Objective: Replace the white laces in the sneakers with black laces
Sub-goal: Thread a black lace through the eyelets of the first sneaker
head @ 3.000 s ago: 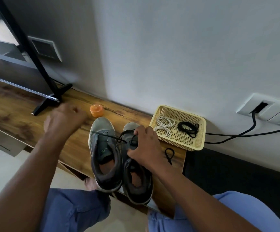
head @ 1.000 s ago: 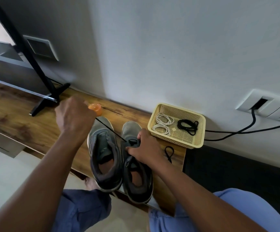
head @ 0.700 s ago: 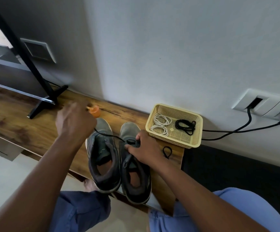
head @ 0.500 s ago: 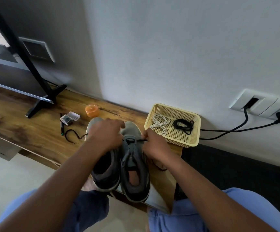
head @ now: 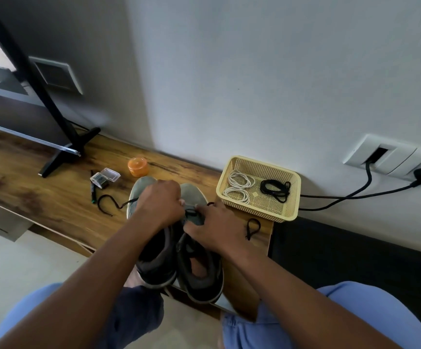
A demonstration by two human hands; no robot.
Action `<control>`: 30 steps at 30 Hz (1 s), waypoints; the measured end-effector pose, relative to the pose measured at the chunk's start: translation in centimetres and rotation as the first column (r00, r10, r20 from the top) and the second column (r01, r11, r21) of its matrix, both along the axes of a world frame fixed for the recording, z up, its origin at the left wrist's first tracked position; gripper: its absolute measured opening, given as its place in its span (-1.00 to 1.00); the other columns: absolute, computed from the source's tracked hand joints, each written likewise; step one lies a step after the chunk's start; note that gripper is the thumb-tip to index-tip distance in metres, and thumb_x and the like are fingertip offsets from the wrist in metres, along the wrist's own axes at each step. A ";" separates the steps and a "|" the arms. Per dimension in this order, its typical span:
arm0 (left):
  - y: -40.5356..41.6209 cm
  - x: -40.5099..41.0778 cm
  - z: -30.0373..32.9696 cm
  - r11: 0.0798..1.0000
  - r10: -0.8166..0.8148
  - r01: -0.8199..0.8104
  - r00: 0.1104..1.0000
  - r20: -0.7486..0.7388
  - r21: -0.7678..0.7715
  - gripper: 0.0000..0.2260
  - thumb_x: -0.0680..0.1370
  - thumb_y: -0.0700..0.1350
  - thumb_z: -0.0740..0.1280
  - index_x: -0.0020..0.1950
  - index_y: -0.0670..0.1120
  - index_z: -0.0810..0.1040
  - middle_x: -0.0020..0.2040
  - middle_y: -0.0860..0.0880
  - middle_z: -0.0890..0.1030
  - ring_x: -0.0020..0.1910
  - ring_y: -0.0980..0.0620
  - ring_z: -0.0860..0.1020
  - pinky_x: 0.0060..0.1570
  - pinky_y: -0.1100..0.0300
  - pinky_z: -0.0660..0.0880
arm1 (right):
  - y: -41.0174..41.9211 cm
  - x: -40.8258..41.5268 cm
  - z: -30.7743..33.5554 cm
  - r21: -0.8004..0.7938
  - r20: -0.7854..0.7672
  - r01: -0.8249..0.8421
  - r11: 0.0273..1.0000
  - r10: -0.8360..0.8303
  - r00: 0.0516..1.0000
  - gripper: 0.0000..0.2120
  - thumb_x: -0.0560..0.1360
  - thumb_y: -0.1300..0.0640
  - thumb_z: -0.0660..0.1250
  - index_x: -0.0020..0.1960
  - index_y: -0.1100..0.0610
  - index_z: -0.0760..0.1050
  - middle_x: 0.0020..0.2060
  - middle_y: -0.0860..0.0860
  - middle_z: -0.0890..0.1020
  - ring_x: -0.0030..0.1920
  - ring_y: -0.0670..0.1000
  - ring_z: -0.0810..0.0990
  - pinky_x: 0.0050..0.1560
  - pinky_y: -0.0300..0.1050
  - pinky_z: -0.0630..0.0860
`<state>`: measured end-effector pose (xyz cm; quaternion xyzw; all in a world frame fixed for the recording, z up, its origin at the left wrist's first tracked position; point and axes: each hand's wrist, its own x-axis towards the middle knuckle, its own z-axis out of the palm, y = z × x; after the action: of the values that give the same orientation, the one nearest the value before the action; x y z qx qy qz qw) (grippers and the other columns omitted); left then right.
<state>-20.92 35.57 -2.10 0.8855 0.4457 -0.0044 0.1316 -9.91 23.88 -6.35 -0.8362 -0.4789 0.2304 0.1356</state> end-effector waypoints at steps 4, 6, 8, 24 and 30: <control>1.0 -0.5 1.3 0.987 0.158 -0.145 0.948 0.277 -0.068 -0.85 0.58 -0.06 0.41 -0.16 -0.06 0.63 -0.20 -0.01 0.60 -0.13 -0.09 0.57 -0.14 0.12 0.42 | 0.1 0.4 0.4 -0.053 0.041 -0.033 0.998 0.035 0.999 -0.39 0.45 -0.33 0.25 0.37 -0.01 0.54 0.28 0.10 0.52 0.23 0.21 0.57 0.06 0.07 0.57; 1.6 -1.1 1.9 0.977 0.209 -0.179 0.914 0.348 -0.117 -0.83 0.59 -0.09 0.42 -0.20 -0.07 0.62 -0.25 0.02 0.58 -0.21 -0.02 0.54 -0.25 0.17 0.35 | 0.3 0.3 0.7 -0.081 0.041 -0.047 0.996 0.051 0.998 -0.38 0.45 -0.32 0.25 0.34 0.04 0.57 0.23 0.10 0.57 0.20 0.20 0.59 0.05 0.06 0.59; 2.0 -1.6 2.0 0.971 0.232 -0.192 0.902 0.365 -0.144 -0.79 0.59 -0.10 0.44 -0.24 -0.04 0.59 -0.28 0.05 0.56 -0.22 0.03 0.54 -0.29 0.20 0.32 | 0.5 0.1 1.0 -0.102 0.032 -0.049 0.994 0.052 0.998 -0.39 0.41 -0.33 0.25 0.26 0.06 0.62 0.13 0.09 0.60 0.13 0.19 0.62 0.02 0.05 0.61; 1.7 -2.0 2.9 0.974 0.138 -0.183 0.947 0.291 0.131 -0.47 0.57 0.28 0.37 -0.42 -0.05 0.41 -0.38 0.07 0.46 -0.17 -0.08 0.53 -0.11 0.05 0.41 | 1.4 1.3 1.9 -0.012 0.081 0.031 0.999 -0.030 0.996 -0.76 0.56 -0.02 0.31 0.05 0.15 0.57 0.05 0.13 0.52 0.13 0.21 0.53 -0.05 -0.02 0.47; 1.2 -1.6 6.2 0.966 0.251 -0.075 0.501 0.828 -0.247 -0.38 0.67 0.13 0.34 -0.29 -0.41 0.45 -0.44 -0.25 0.42 -0.49 -0.12 0.28 -0.42 0.21 0.28 | 2.3 2.2 8.0 0.357 -0.442 0.212 0.910 -0.035 0.896 -0.59 0.59 -0.05 0.43 -0.39 0.10 0.57 -0.58 -0.09 0.43 -0.53 -0.07 0.39 -0.37 -0.20 0.28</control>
<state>-22.54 36.75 4.12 0.7111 0.4028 0.4031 0.4118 -7.70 26.19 1.62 -0.7498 -0.4188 0.2965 0.4177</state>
